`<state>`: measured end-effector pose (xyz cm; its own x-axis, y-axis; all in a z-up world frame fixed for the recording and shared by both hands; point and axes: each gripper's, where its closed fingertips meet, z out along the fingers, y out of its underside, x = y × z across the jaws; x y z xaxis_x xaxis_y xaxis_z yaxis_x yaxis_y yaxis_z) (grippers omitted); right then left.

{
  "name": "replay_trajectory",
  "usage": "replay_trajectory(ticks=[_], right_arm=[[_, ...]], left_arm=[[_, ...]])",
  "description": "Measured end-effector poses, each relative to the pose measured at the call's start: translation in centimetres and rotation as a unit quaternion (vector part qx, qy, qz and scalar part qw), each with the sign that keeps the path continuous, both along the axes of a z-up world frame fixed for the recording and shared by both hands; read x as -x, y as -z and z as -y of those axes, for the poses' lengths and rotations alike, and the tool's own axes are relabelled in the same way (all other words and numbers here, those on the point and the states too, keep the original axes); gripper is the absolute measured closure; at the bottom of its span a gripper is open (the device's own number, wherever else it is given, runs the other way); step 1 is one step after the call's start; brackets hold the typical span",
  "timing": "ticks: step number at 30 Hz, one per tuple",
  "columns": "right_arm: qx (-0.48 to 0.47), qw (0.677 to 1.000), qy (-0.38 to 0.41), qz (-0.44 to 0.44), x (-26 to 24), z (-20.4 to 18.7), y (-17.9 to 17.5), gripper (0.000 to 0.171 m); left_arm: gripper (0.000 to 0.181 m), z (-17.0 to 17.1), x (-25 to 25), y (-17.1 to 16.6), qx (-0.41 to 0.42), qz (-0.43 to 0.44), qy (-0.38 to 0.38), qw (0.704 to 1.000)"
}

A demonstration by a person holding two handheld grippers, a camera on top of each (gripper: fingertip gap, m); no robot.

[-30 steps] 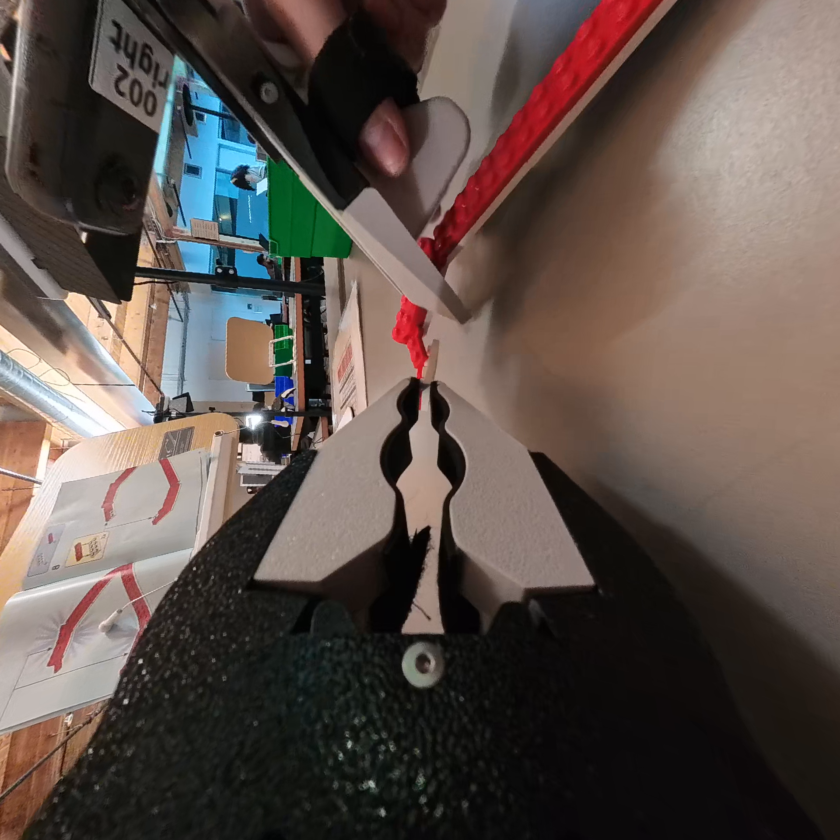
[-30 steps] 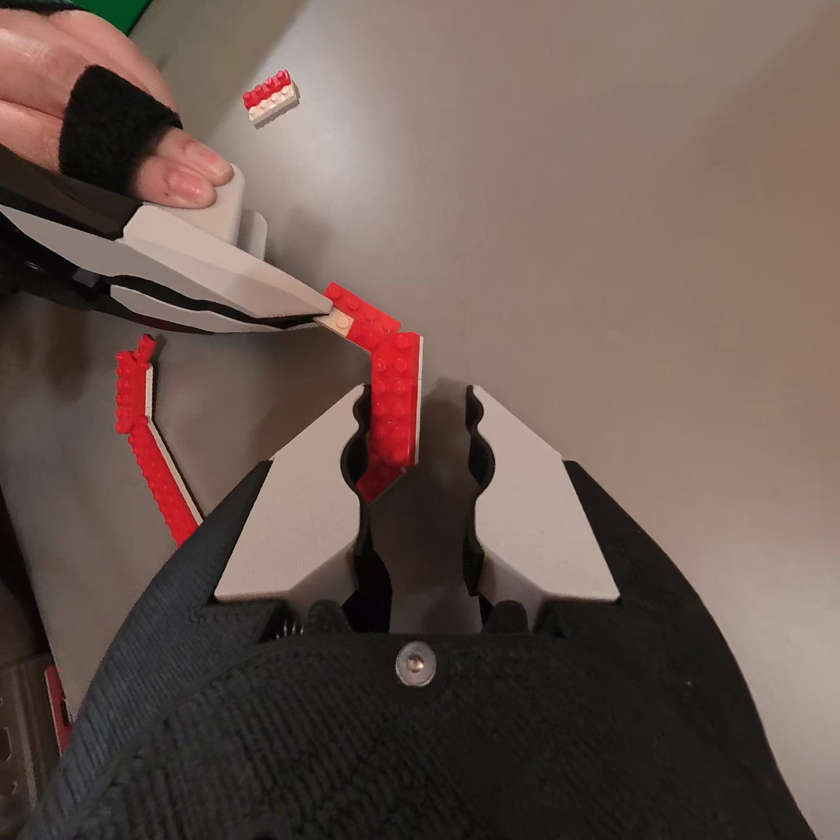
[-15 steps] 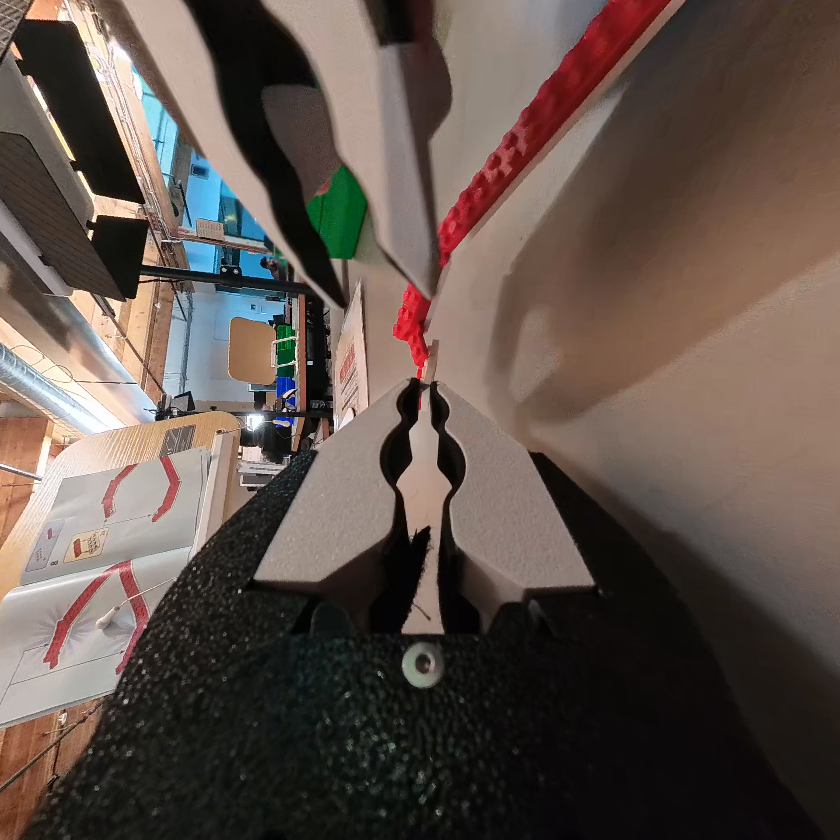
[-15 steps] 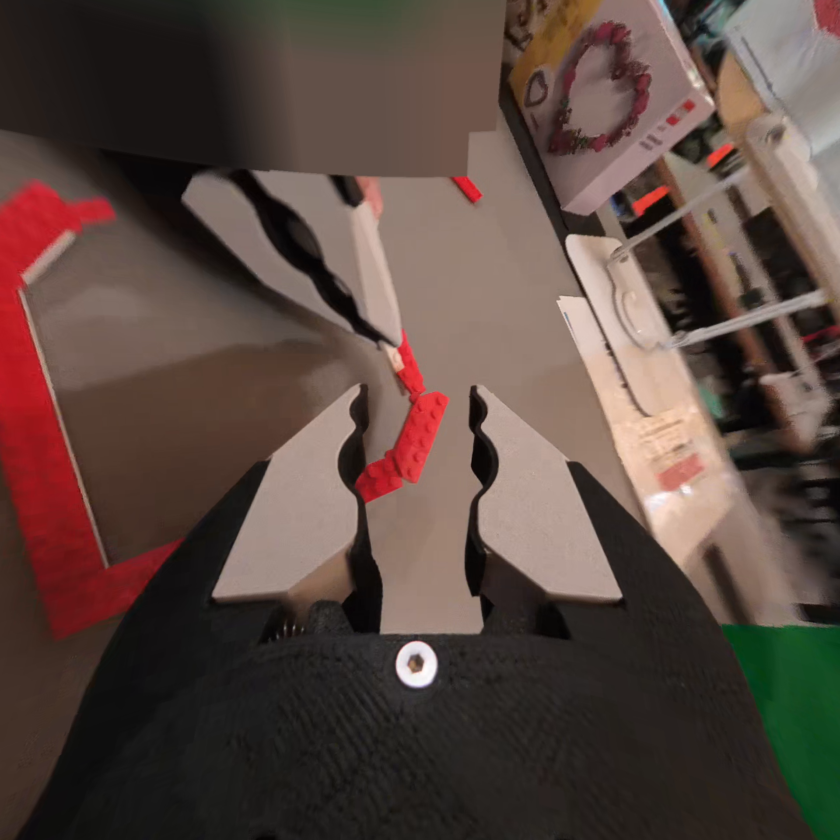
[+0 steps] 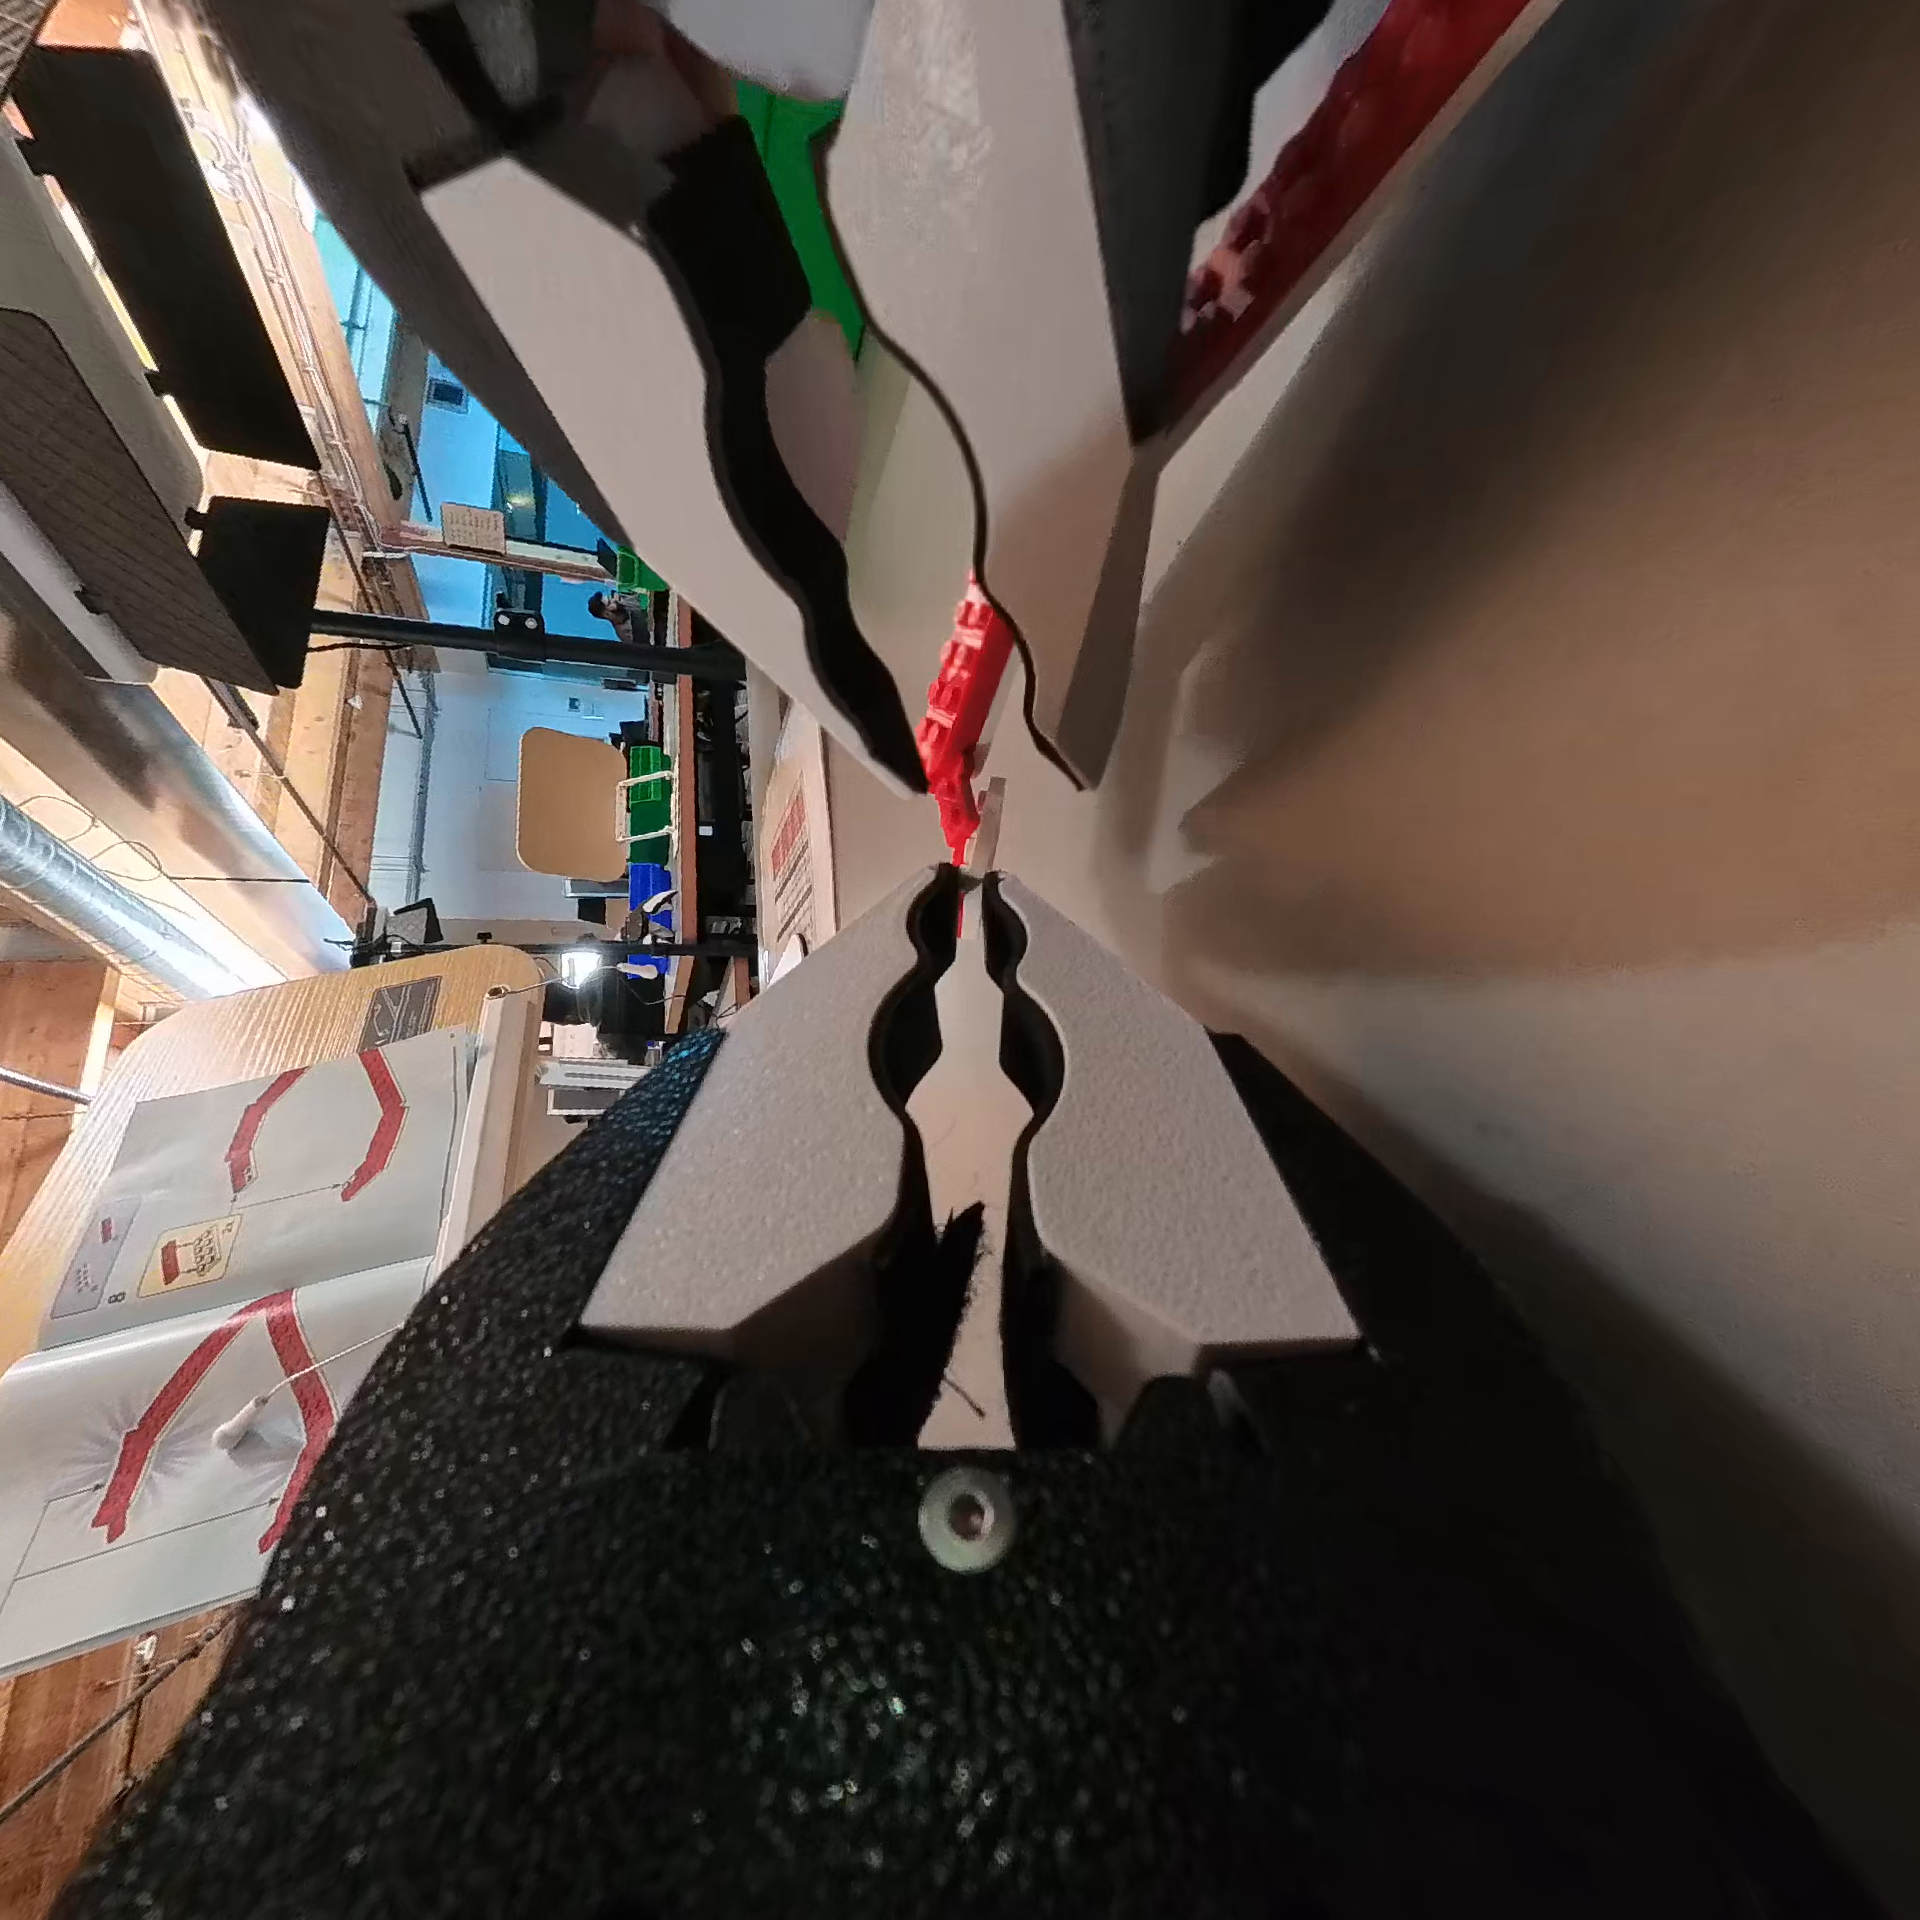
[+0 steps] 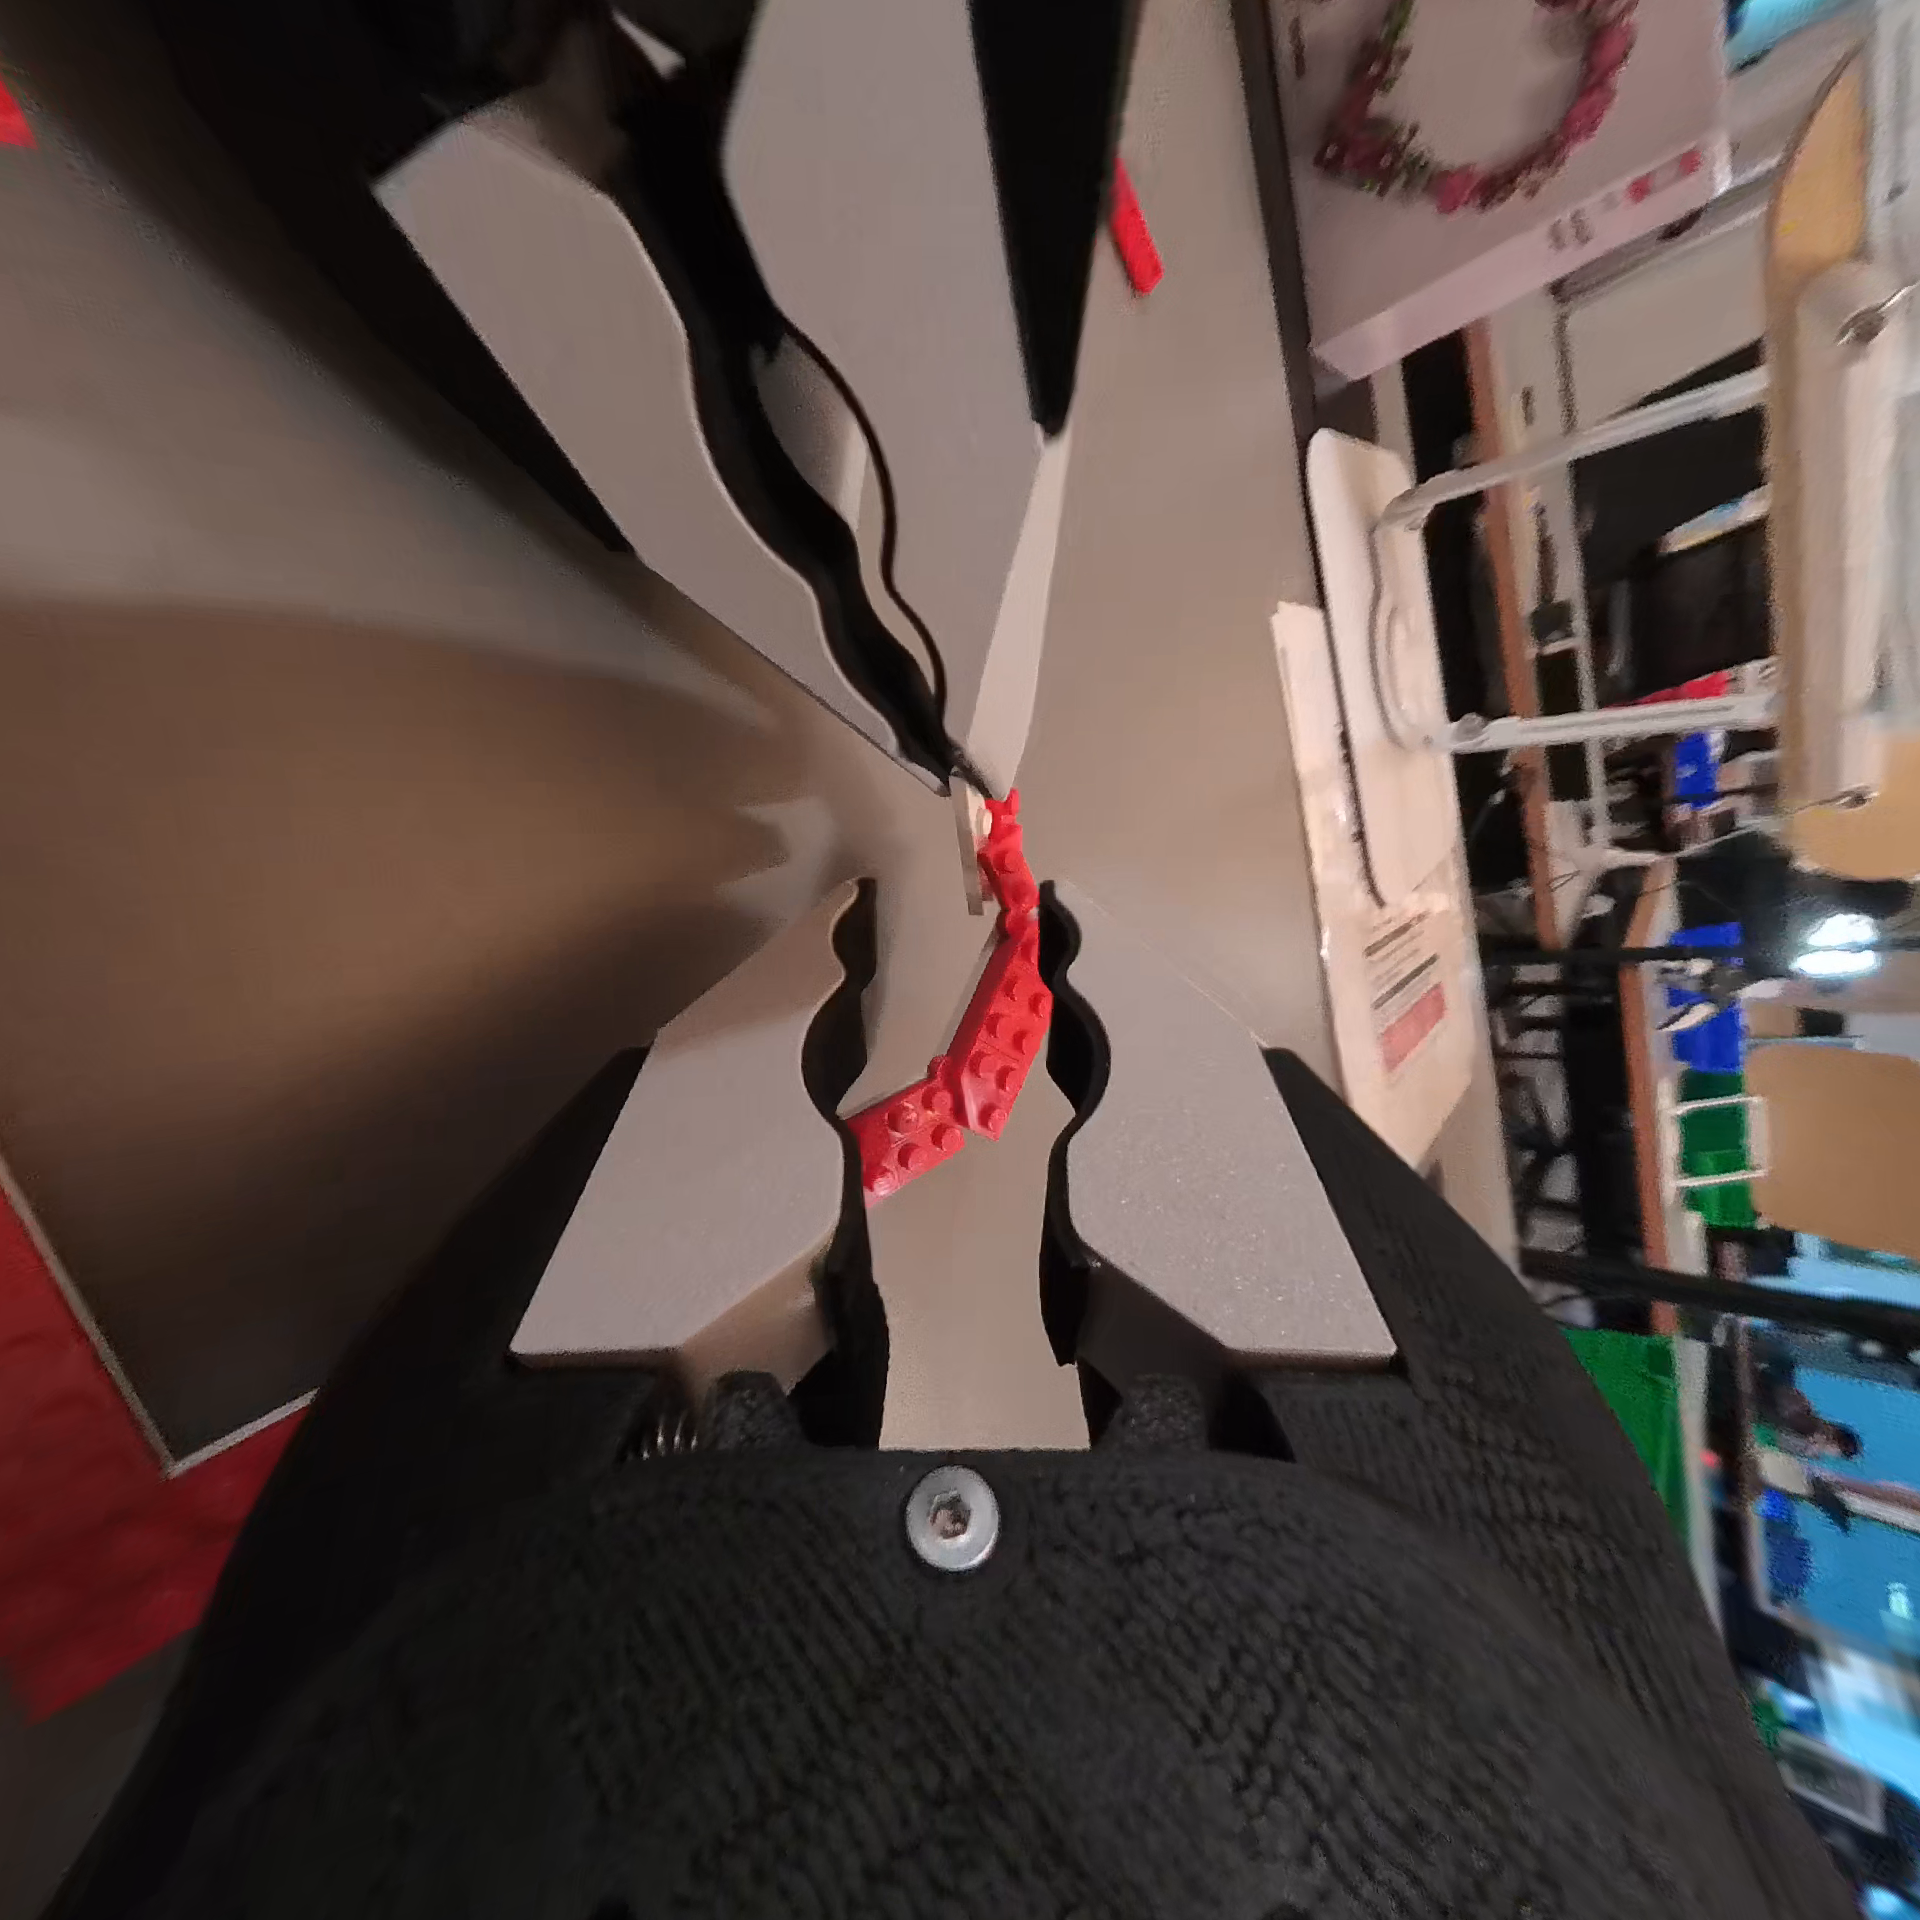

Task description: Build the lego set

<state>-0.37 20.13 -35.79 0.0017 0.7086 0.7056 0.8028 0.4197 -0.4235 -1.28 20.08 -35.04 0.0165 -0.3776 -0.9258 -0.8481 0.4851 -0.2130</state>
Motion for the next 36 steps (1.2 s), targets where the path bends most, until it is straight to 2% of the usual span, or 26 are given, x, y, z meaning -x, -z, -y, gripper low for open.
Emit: replay_trajectory(ticks=[8,16,24,30,36], right_arm=[[0.031,0.999,0.014,-0.009,0.1,-0.7,0.8,0.148],[0.011,0.998,0.019,-0.052,0.3,-1.2,0.9,0.161],[-0.02,0.998,0.032,-0.06,0.6,-1.5,0.8,0.162],[0.022,0.996,0.039,-0.076,0.7,-1.5,1.0,0.164],[0.018,0.997,-0.006,-0.076,0.9,-1.2,0.9,0.162]], left_arm=[[0.179,-0.1,-0.2,0.2,-0.001,0.003,0.003,1.0],[0.179,-0.1,-0.3,0.4,0.017,0.018,0.008,1.0],[0.179,-0.2,-0.2,0.3,0.038,0.037,-0.001,0.999],[0.179,0.1,-0.3,0.6,0.044,0.042,0.005,0.998],[0.179,0.3,-0.1,0.6,0.079,0.08,0.014,0.994]])
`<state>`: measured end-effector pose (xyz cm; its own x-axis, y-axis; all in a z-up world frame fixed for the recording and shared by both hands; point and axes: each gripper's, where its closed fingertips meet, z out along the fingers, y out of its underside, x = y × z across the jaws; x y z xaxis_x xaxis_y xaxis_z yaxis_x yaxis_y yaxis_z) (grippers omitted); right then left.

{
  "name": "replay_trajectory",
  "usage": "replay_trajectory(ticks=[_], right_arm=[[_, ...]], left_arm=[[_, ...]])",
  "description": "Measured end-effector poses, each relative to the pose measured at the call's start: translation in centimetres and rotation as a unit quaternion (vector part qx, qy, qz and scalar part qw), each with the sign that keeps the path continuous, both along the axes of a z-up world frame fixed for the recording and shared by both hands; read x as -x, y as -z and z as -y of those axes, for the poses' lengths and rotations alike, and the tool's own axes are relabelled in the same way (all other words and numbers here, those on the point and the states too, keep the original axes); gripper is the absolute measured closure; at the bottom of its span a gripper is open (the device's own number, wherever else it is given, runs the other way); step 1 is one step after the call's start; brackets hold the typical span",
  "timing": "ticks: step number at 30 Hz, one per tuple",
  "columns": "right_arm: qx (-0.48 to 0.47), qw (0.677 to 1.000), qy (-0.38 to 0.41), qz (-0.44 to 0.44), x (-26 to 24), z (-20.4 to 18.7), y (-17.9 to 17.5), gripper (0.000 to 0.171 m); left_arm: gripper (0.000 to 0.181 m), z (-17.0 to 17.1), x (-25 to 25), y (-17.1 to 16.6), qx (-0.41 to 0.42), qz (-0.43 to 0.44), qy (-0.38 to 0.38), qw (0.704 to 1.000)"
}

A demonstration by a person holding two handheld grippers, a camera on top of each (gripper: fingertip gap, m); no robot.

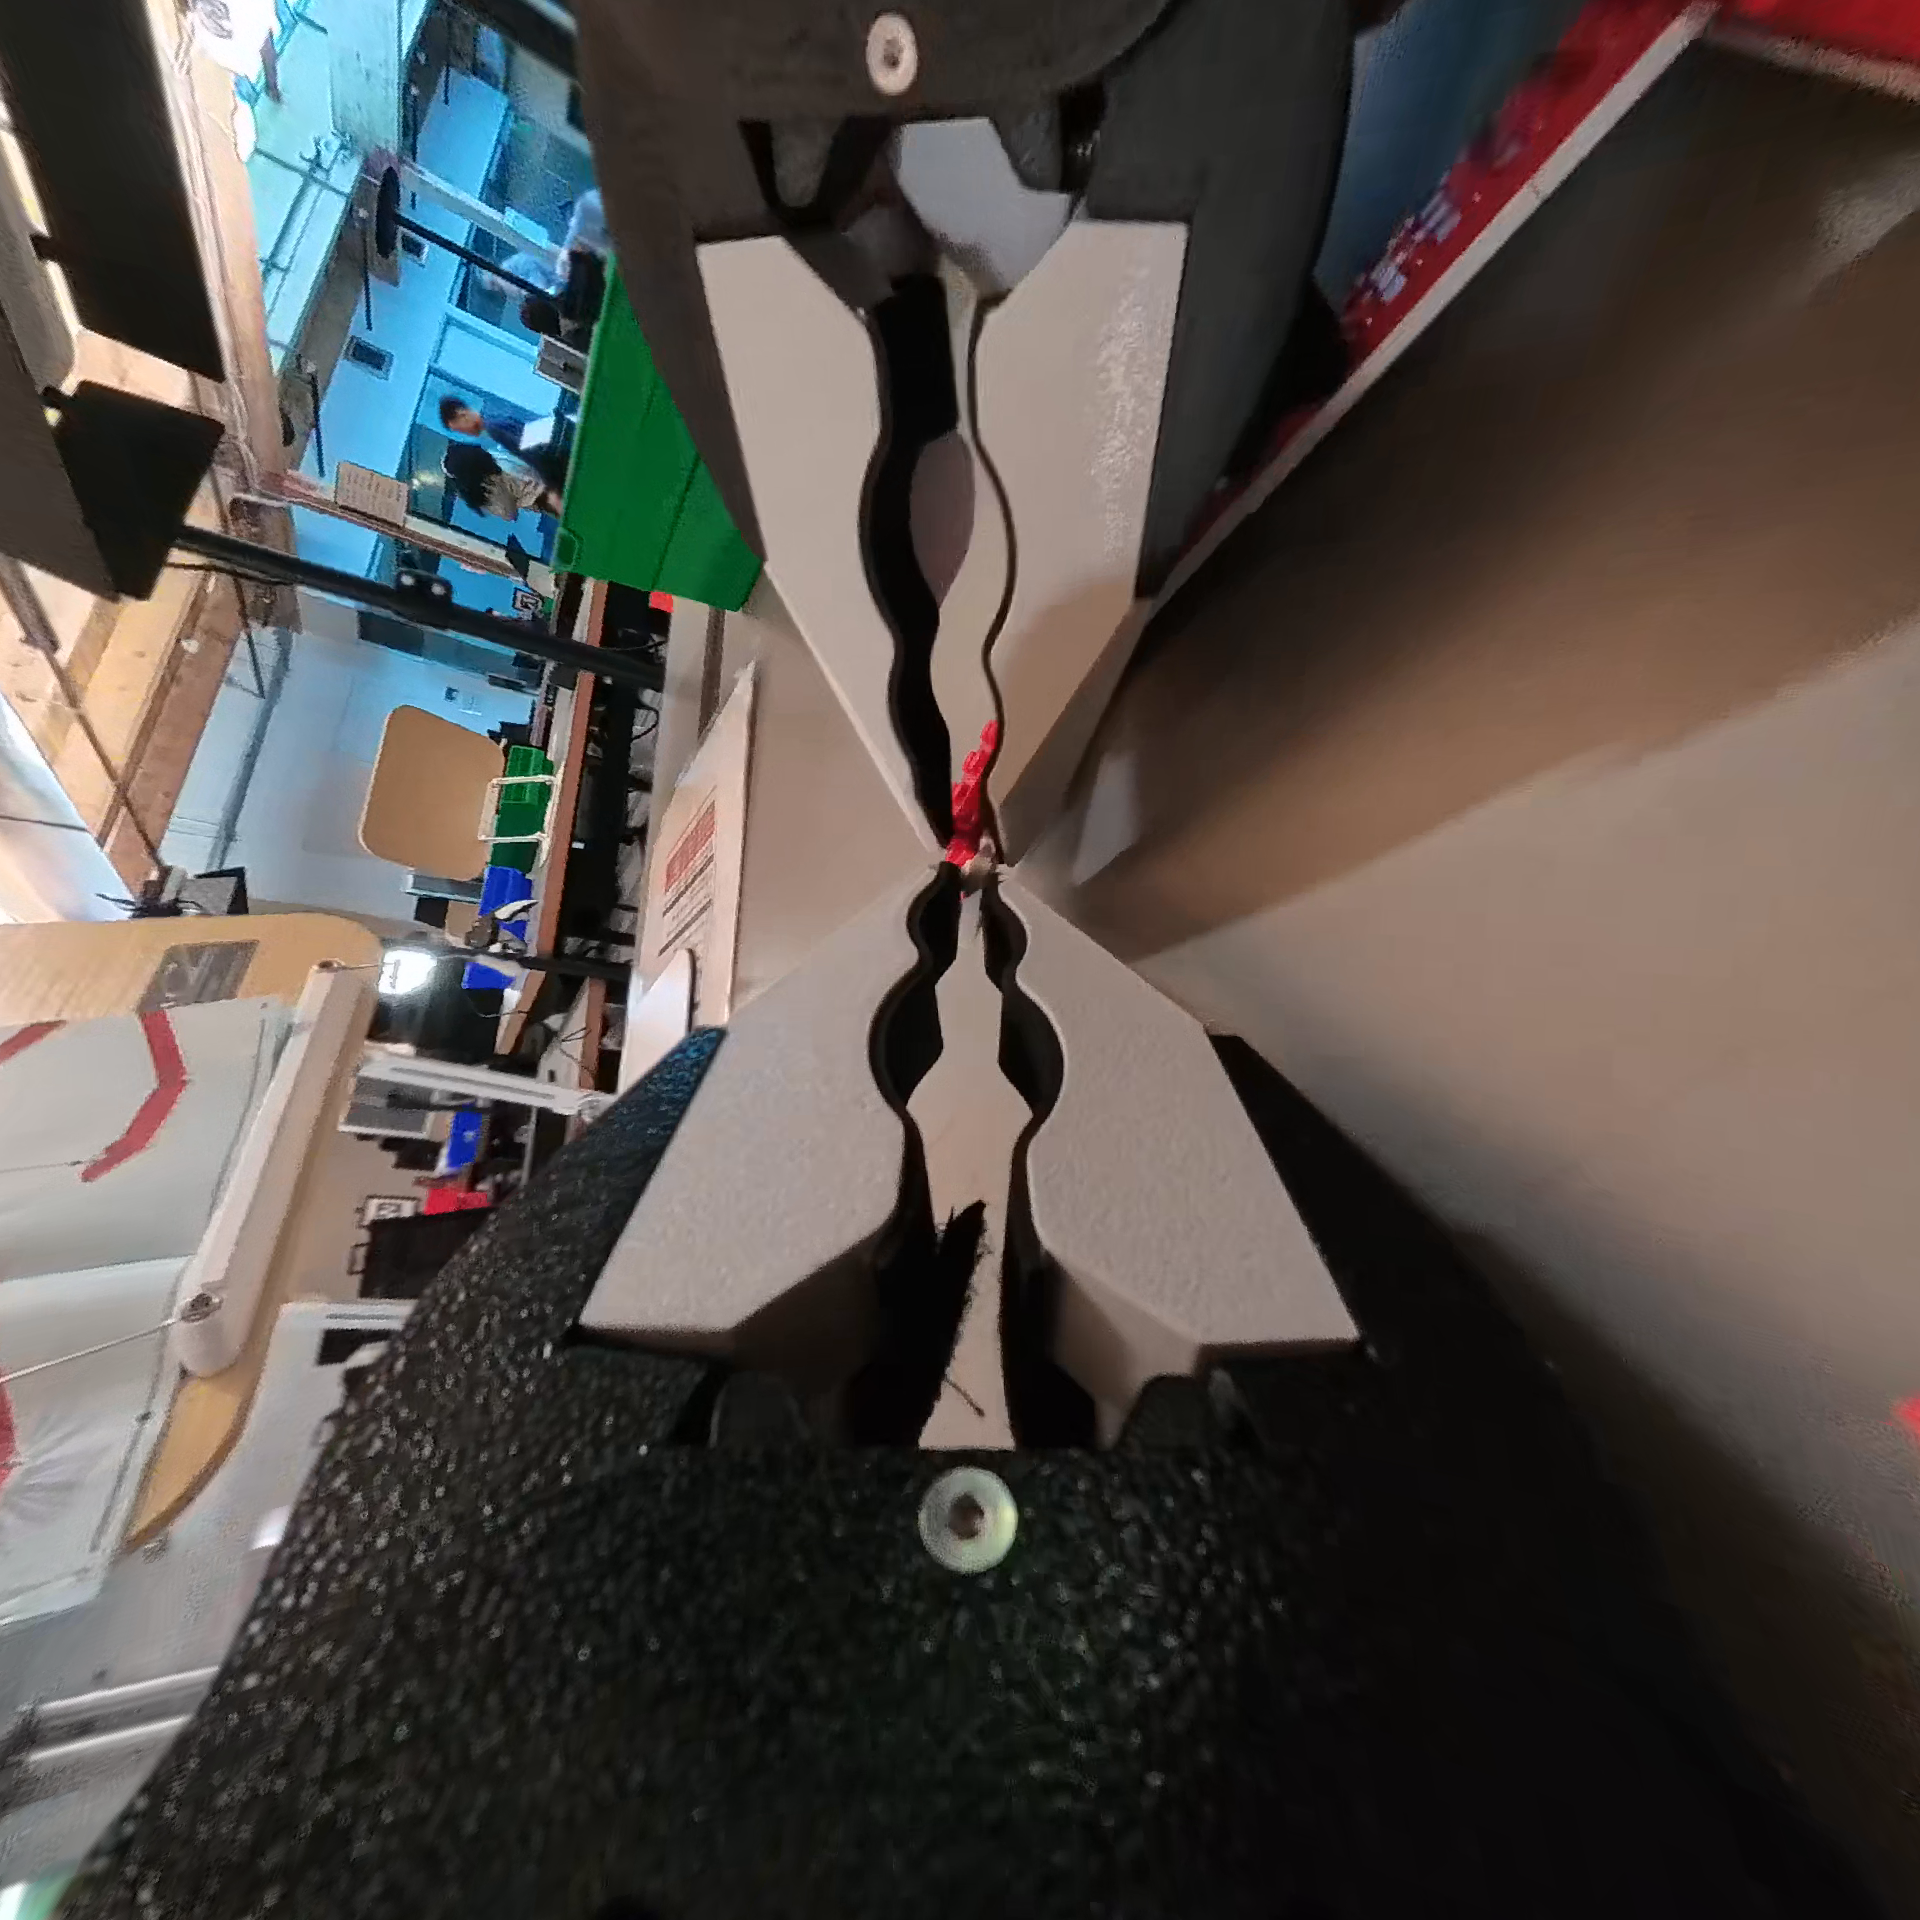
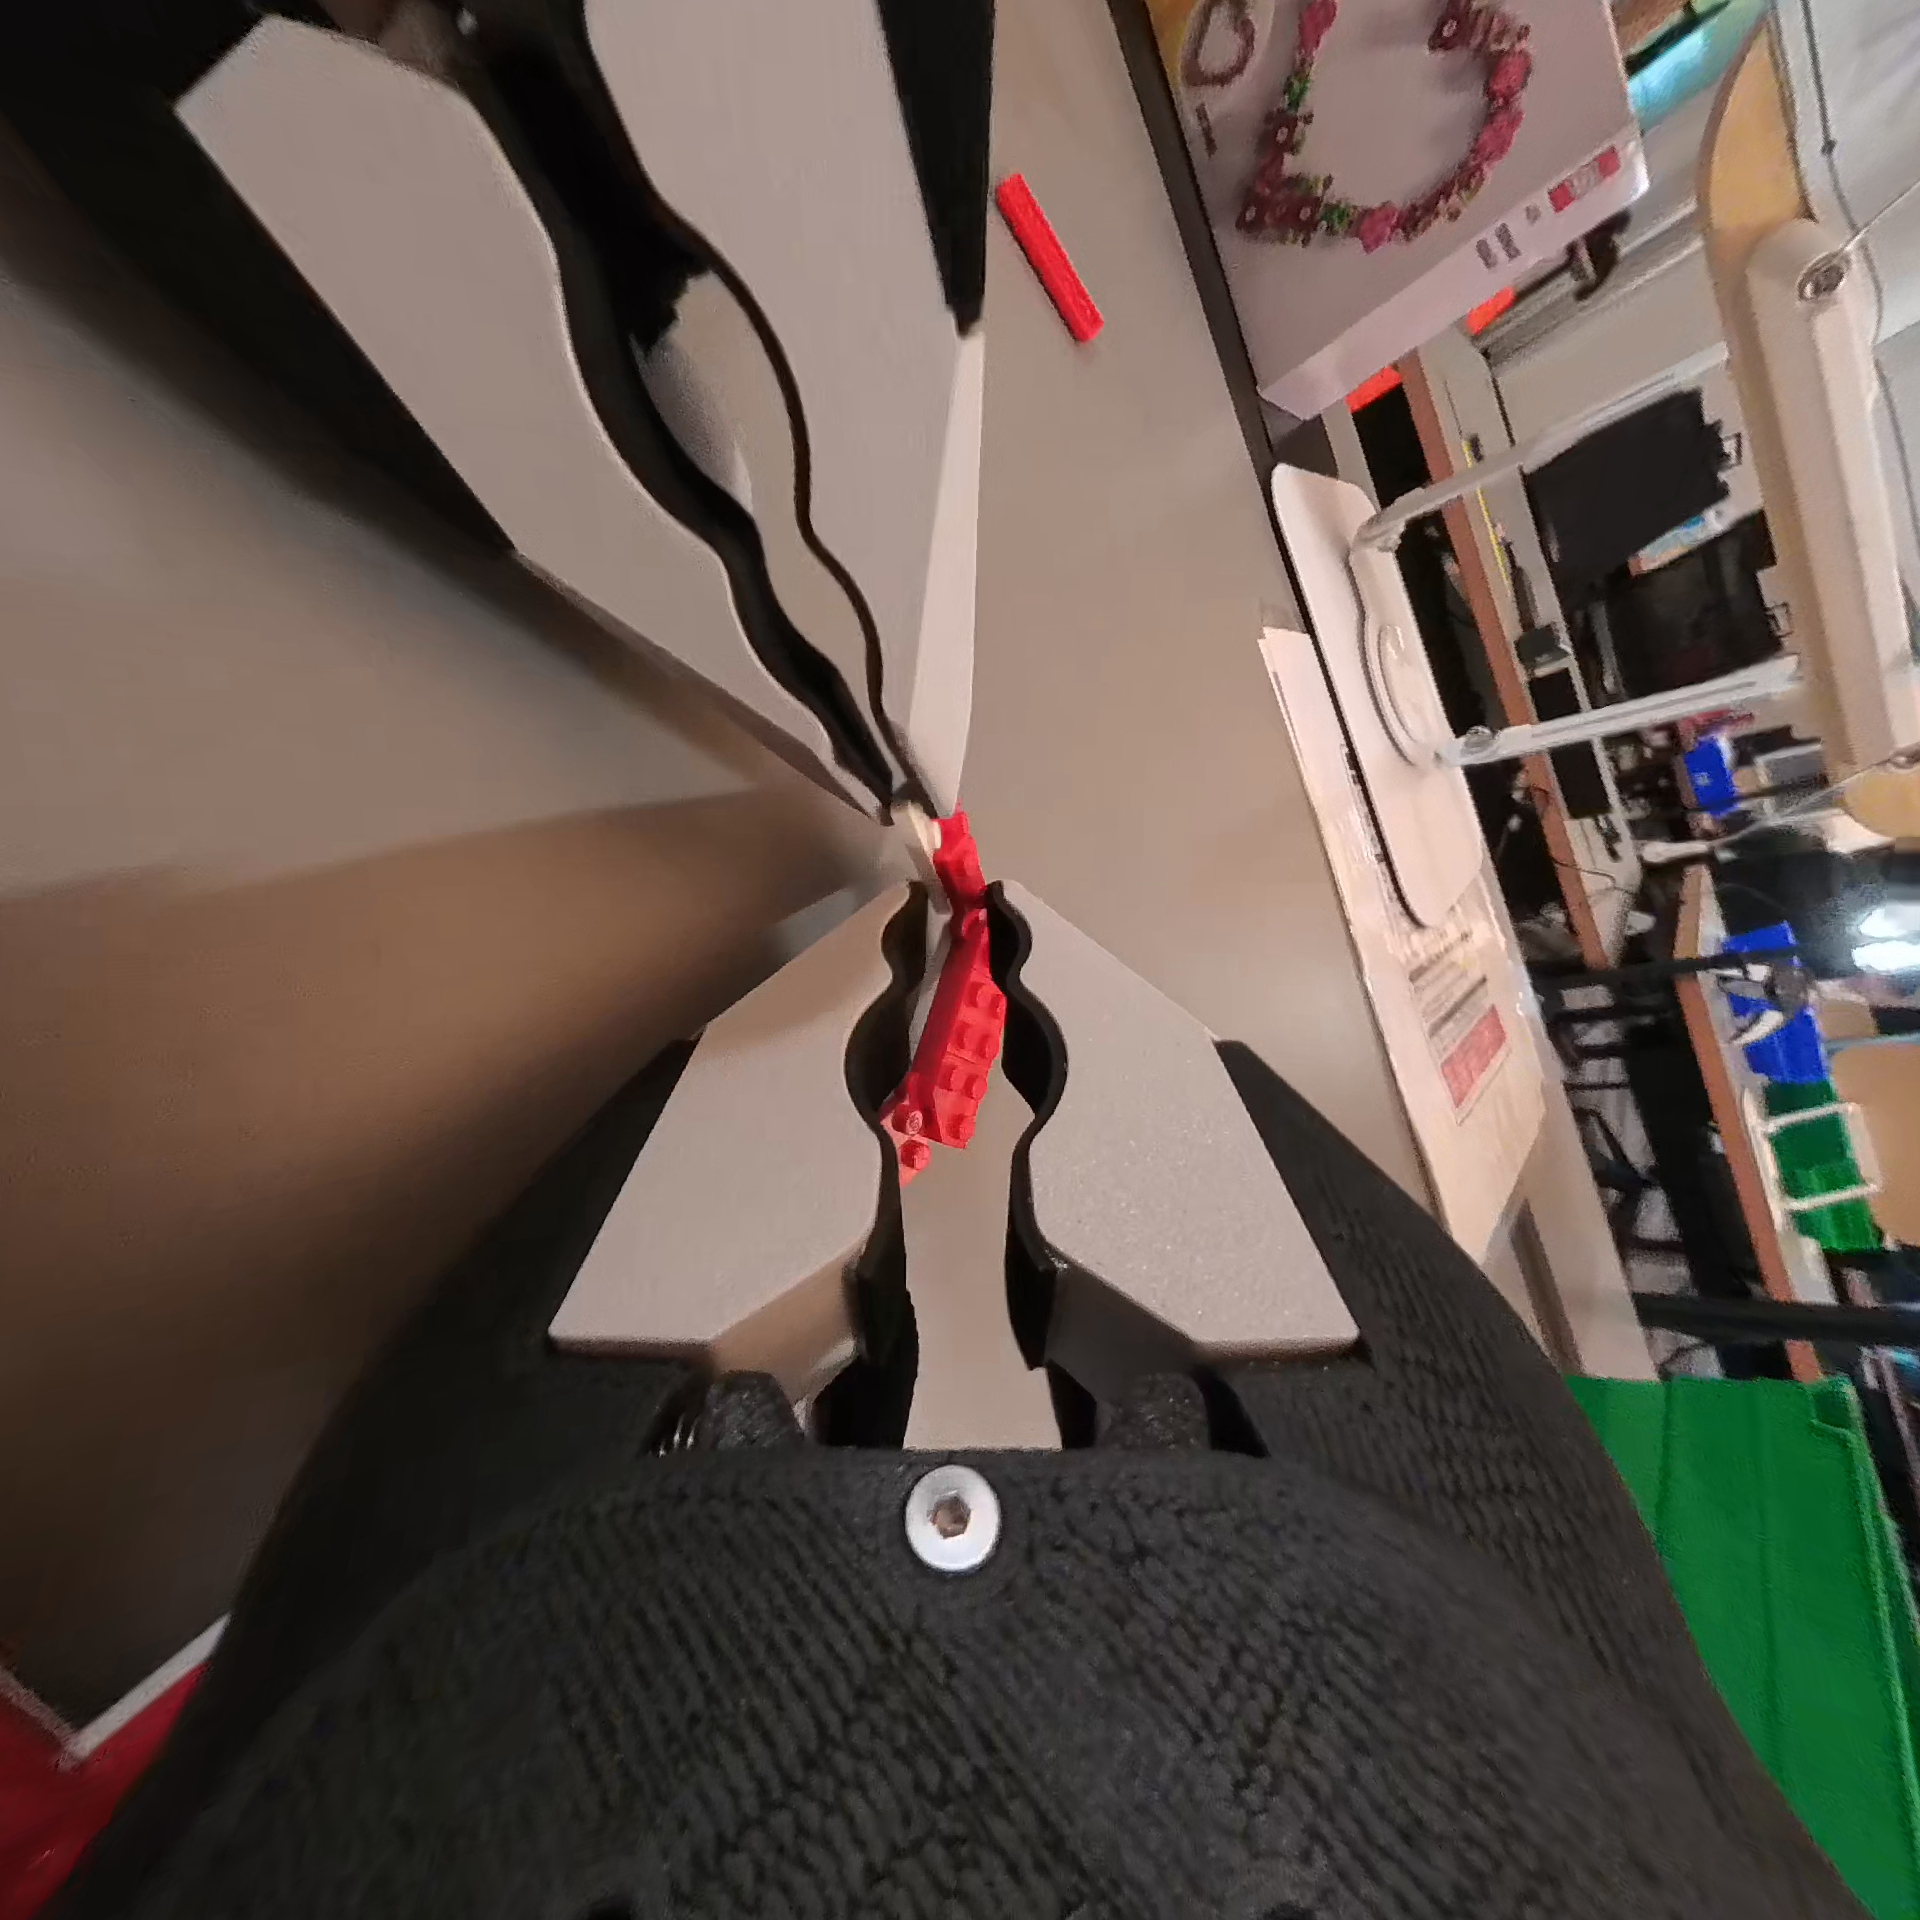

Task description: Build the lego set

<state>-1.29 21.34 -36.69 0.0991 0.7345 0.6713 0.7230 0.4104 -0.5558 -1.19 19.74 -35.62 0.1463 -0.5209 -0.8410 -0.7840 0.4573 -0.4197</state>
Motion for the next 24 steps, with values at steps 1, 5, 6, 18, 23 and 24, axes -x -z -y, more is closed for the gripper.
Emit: replay_trajectory(ticks=[1,5,6,18,23,24], right_arm=[[0.004,1.0,-0.006,-0.005,0.0,0.1,0.0,0.161],[0.002,1.0,-0.018,-0.009,0.0,0.2,-0.1,0.161],[0.007,1.0,-0.016,-0.013,0.0,0.2,-0.1,0.161],[0.053,0.997,-0.04,-0.049,0.1,0.9,-0.6,0.161],[0.003,0.998,-0.06,-0.026,0.2,1.0,-0.4,0.163],[-0.007,0.998,-0.066,-0.02,0.2,1.0,-0.4,0.163]], left_arm=[[0.179,0.0,0.0,0.0,0.008,0.009,0.003,1.0],[0.179,0.1,0.0,-0.1,0.022,0.03,0.012,0.999],[0.179,0.1,0.0,-0.2,0.022,0.032,0.014,0.999],[0.18,1.1,-0.6,-0.8,-0.064,0.008,0.07,0.995],[0.18,1.3,-0.6,-0.6,-0.038,0.021,0.079,0.996],[0.18,1.4,-0.6,-0.7,-0.032,0.025,0.08,0.996]])
